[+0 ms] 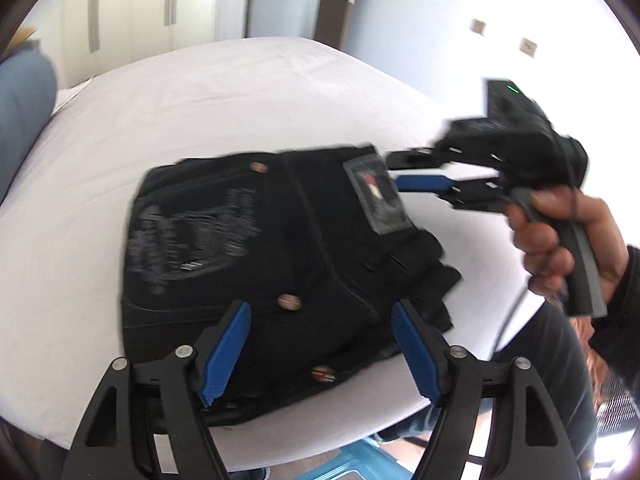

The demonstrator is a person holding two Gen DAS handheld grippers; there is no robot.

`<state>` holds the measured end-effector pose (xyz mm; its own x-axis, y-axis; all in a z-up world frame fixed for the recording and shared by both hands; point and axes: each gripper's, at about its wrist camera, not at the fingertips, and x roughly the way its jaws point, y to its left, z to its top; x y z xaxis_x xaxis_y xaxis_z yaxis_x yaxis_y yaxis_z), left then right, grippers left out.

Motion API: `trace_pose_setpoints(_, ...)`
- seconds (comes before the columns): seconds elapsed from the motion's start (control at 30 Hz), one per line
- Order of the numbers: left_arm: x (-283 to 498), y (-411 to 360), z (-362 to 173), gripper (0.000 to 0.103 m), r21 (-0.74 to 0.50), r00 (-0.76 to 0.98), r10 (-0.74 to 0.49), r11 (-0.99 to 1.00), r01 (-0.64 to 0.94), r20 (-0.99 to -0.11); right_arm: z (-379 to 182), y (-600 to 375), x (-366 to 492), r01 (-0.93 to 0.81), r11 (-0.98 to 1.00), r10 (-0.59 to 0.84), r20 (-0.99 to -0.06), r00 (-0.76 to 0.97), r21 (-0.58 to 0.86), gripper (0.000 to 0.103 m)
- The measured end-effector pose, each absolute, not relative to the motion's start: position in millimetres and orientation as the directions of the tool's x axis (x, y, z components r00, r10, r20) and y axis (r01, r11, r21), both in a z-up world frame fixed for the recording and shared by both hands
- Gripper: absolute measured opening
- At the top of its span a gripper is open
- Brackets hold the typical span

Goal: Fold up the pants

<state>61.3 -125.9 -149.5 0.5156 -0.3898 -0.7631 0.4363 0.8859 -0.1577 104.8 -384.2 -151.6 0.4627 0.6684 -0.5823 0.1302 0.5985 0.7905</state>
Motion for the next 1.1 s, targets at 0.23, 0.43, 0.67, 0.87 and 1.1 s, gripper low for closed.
trace_pose_setpoints(0.23,124.4,-80.9,-121.9,0.074,-0.193,0.564,-0.386,0.908,0.371,-0.730,-119.5,-328.8,103.0,-0.038,0.495,0.819,-0.451,0.354,0.868,0.028)
trace_pose_setpoints(0.43,200.1,-70.1,-149.5,0.046,-0.305,0.444,-0.461,0.873,0.380,-0.768,-176.8,-312.0,104.2,0.101,0.605,0.757,-0.610,0.236,0.790,0.016)
trace_pose_setpoints(0.67,240.2,-65.7,-192.1,0.006,-0.398,0.304,-0.514,0.839,0.370,-0.802,-200.3,-322.2,97.2,0.151,0.570,0.767,-0.589,0.257,0.808,0.000)
trace_pose_setpoints(0.87,222.9,-49.3,-190.6,0.004,-0.371,0.355,-0.493,0.856,0.359,-0.795,-203.0,-317.2,100.7,0.130,0.578,0.765,-0.590,0.259,0.806,0.000)
trace_pose_setpoints(1.1,138.4,-59.4,-176.7,0.010,-0.194,0.427,-0.412,0.862,0.468,-0.805,-194.9,-317.1,89.4,0.147,0.576,0.757,-0.593,0.275,0.804,0.000)
